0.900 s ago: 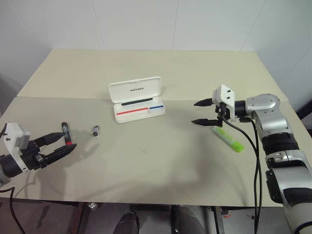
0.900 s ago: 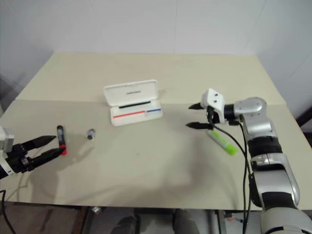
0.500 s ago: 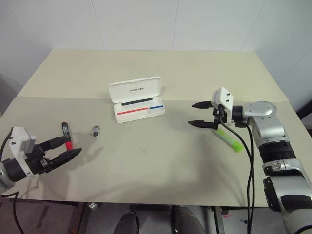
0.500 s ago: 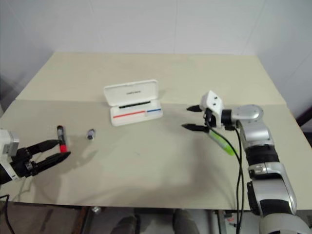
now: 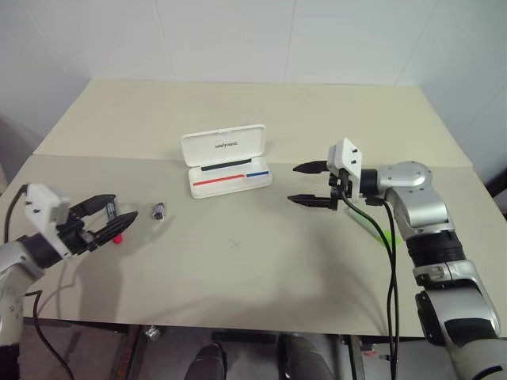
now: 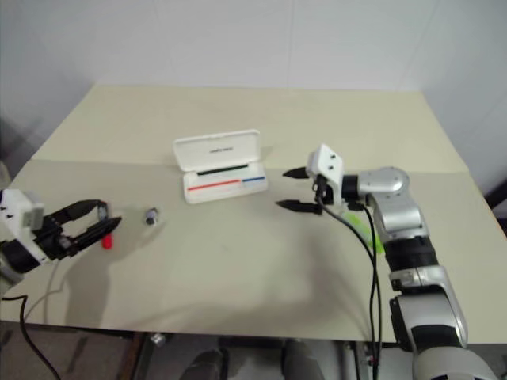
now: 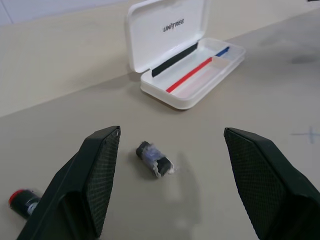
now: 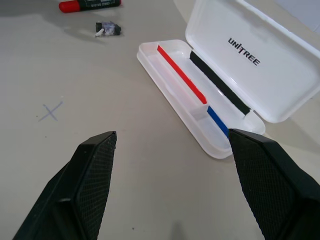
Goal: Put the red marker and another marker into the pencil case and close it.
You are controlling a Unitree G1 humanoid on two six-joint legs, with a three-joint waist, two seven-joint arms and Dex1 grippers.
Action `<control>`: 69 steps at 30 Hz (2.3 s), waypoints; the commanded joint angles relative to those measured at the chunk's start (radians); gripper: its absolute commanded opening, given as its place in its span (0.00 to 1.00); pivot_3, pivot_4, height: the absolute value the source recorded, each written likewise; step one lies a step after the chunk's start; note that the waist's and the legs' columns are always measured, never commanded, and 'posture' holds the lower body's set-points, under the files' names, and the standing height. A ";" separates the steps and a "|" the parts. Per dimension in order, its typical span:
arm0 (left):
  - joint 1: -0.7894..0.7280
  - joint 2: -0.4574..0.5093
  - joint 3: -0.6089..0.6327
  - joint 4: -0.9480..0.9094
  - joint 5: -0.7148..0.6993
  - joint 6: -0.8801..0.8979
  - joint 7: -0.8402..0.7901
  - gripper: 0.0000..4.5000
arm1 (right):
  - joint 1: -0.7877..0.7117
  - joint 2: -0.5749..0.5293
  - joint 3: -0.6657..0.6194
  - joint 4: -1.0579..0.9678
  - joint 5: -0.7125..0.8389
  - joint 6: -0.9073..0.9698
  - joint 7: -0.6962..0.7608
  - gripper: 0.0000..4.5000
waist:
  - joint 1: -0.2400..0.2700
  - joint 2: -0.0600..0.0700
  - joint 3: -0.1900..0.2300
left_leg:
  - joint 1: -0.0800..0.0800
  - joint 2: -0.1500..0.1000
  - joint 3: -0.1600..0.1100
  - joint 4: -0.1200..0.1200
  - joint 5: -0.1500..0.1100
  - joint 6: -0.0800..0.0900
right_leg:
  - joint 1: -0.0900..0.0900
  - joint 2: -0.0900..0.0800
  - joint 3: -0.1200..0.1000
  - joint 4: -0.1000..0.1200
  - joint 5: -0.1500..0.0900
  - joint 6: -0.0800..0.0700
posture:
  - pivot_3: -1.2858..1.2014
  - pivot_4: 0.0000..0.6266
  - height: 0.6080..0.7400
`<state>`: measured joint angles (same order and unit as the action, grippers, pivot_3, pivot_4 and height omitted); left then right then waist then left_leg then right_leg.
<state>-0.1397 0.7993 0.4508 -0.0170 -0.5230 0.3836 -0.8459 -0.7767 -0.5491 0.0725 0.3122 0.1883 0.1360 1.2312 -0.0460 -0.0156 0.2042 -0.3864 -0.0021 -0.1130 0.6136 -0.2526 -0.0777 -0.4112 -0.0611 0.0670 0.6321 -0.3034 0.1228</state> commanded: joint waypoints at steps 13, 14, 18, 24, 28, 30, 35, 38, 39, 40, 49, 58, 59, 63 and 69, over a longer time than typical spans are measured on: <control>-0.598 -0.029 -0.345 0.615 0.182 -0.128 -0.307 0.78 | 0.272 -0.074 -0.101 -0.339 0.114 0.102 -0.118 1.00 | 0.013 0.000 0.000 | 0.000 -0.001 0.000 0.002 0.000 0.000 | 0.000 0.001 0.000 0.003 0.000 0.000 | 0.52 0.24 1.00; -0.621 -0.036 -0.360 0.644 0.193 -0.130 -0.329 0.78 | 0.287 -0.075 -0.105 -0.355 0.117 0.109 -0.132 1.00 | 0.012 0.000 0.000 | 0.000 -0.001 0.000 0.002 0.000 0.000 | 0.000 0.001 0.000 0.003 0.000 0.000 | 0.52 0.24 1.00; -0.725 -0.074 -0.414 0.801 0.256 -0.188 -0.374 0.78 | 0.351 -0.084 -0.125 -0.421 0.126 0.140 -0.182 1.00 | 0.016 -0.001 0.000 | 0.000 -0.001 0.000 0.003 0.001 0.001 | 0.000 0.001 0.000 0.004 0.000 0.001 | 0.52 0.24 1.00; -0.843 -0.121 -0.475 0.984 0.348 -0.288 -0.434 0.78 | 0.408 -0.099 -0.140 -0.488 0.140 0.174 -0.230 1.00 | 0.016 -0.001 0.000 | -0.001 -0.002 0.000 0.007 0.001 0.001 | 0.000 0.001 0.000 0.005 0.001 0.002 | 0.52 0.24 1.00; -0.933 -0.155 -0.532 1.106 0.446 -0.405 -0.428 0.78 | 0.445 -0.108 -0.159 -0.529 0.148 0.193 -0.261 1.00 | 0.018 -0.002 0.000 | -0.001 -0.002 0.000 0.008 0.001 0.001 | 0.001 0.001 0.000 0.005 0.001 0.002 | 0.52 0.24 1.00; -0.962 -0.165 -0.543 1.152 0.480 -0.449 -0.421 0.78 | 0.461 -0.114 -0.164 -0.545 0.154 0.199 -0.271 1.00 | 0.018 -0.002 0.000 | -0.002 -0.002 0.000 0.008 0.001 0.001 | 0.001 0.001 0.000 0.005 0.001 0.002 | 0.52 0.24 1.00; -1.011 -0.195 -0.568 1.237 0.554 -0.531 -0.386 0.78 | 0.492 -0.125 -0.179 -0.574 0.162 0.206 -0.299 1.00 | 0.017 -0.002 0.000 | -0.002 -0.002 0.000 0.008 0.001 0.001 | 0.001 0.001 0.000 0.005 0.001 0.003 | 0.52 0.24 1.00; -1.029 -0.214 -0.572 1.266 0.583 -0.554 -0.357 0.78 | 0.502 -0.127 -0.184 -0.589 0.165 0.213 -0.313 1.00 | 0.017 -0.002 0.000 | -0.002 -0.002 0.000 0.008 0.001 0.001 | 0.001 0.001 0.000 0.005 0.002 0.003 | 0.52 0.24 1.00; -1.034 -0.220 -0.571 1.272 0.590 -0.562 -0.348 0.78 | 0.504 -0.127 -0.185 -0.594 0.165 0.215 -0.317 1.00 | 0.017 -0.002 0.000 | -0.002 -0.002 0.000 0.008 0.001 0.001 | 0.001 0.001 0.000 0.005 0.002 0.003 | 0.52 0.24 1.00; -1.038 -0.226 -0.570 1.278 0.596 -0.567 -0.342 0.78 | 0.506 -0.128 -0.186 -0.597 0.166 0.217 -0.320 1.00 | 0.018 -0.002 0.000 | -0.002 -0.002 -0.001 0.009 0.001 0.001 | 0.001 0.001 0.000 0.005 0.002 0.003 | 0.52 0.24 1.00; -1.070 -0.267 -0.569 1.319 0.654 -0.550 -0.235 1.00 | 0.511 -0.142 -0.190 -0.611 0.168 0.224 -0.343 1.00 | 0.018 -0.003 0.001 | -0.002 -0.002 -0.001 0.010 0.001 0.001 | 0.001 0.001 0.000 0.005 0.002 0.004 | 0.52 0.24 1.00; -1.075 -0.285 -0.600 1.342 0.728 -0.524 -0.178 1.00 | 0.507 -0.153 -0.188 -0.605 0.172 0.224 -0.345 1.00 | 0.017 -0.004 0.001 | -0.002 -0.003 -0.001 0.015 0.001 0.002 | 0.002 0.001 0.000 0.008 0.003 0.005 | 0.52 0.24 1.00; -1.074 -0.286 -0.601 1.342 0.733 -0.524 -0.178 1.00 | 0.507 -0.154 -0.189 -0.605 0.173 0.223 -0.345 1.00 | 0.016 -0.004 0.001 | -0.002 -0.003 -0.001 0.015 0.001 0.002 | 0.003 0.001 0.000 0.008 0.003 0.005 | 0.52 0.24 1.00; -1.071 -0.288 -0.611 1.344 0.758 -0.521 -0.167 1.00 | 0.506 -0.157 -0.189 -0.600 0.172 0.220 -0.343 1.00 | 0.015 -0.004 0.001 | -0.002 -0.003 -0.001 0.014 0.001 0.002 | 0.002 0.001 0.000 0.008 0.003 0.005 | 0.52 0.24 1.00; -1.072 -0.288 -0.615 1.348 0.770 -0.501 -0.163 0.81 | 0.503 -0.158 -0.187 -0.598 0.171 0.221 -0.344 1.00 | 0.014 -0.004 0.001 | -0.002 -0.003 -0.001 0.014 0.001 0.002 | 0.002 0.001 0.001 0.009 0.003 0.005 | 0.52 0.24 1.00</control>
<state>-1.2043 0.5025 -0.1579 1.3125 0.2240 -0.1298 -1.0237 -0.2630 -0.6922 -0.0872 -0.2542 0.3429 0.3695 0.8895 -0.0316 -0.0192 0.2052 -0.3880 -0.0046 -0.1138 0.6281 -0.2518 -0.0759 -0.4088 -0.0601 0.0677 0.6411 -0.3007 0.1279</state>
